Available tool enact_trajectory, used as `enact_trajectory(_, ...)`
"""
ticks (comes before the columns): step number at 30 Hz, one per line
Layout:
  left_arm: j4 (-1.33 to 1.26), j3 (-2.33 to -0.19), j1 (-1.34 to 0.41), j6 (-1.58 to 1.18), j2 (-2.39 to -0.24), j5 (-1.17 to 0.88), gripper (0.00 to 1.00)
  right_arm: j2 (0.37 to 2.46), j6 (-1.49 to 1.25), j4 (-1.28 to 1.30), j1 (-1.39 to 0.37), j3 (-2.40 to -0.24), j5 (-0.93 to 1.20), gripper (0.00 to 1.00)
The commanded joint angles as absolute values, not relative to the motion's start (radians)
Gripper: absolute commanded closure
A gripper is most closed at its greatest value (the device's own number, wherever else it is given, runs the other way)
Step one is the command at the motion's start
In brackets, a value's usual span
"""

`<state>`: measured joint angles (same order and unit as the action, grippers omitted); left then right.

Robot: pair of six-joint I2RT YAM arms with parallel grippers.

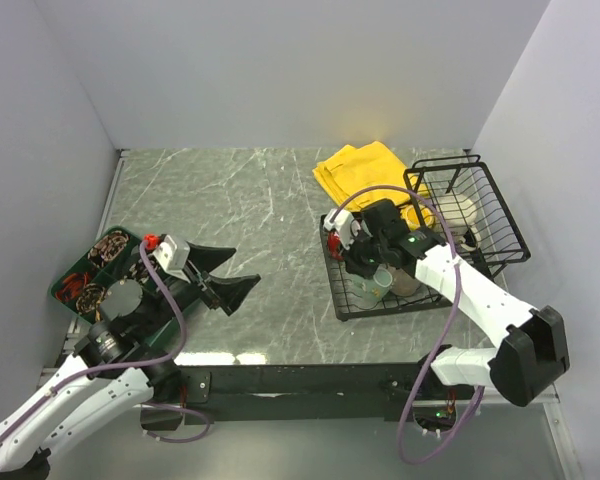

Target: Load the cups into the dish rack

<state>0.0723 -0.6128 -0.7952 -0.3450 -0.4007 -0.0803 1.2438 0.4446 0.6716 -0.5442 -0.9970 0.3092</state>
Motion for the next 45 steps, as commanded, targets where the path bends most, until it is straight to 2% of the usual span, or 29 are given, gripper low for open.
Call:
enact_trajectory(1, 0.061, -0.591, -0.792, -0.379, -0.373, -0.063, 0.04, 1.269, 0.477, 0.542, -0.561, -0.979, 0.224, 1.00)
enact_trajectory(12, 0.063, -0.581, -0.792, -0.393, -0.368, -0.055, 0.04, 1.404, 0.462, 0.443, -0.610, -0.942, 0.101, 1.00)
enact_trajectory(27, 0.066, -0.577, -0.792, -0.403, -0.367, -0.055, 0.04, 1.485, 0.460, 0.433, -0.634, -0.931, 0.058, 0.98)
enact_trajectory(38, 0.077, -0.578, -0.792, -0.408, -0.354, -0.048, 0.04, 1.522, 0.462, 0.446, -0.640, -0.945, 0.060, 0.82)
enact_trajectory(45, 0.090, -0.587, -0.792, -0.411, -0.350, -0.048, 0.04, 1.526, 0.471, 0.483, -0.640, -0.979, 0.074, 0.56)
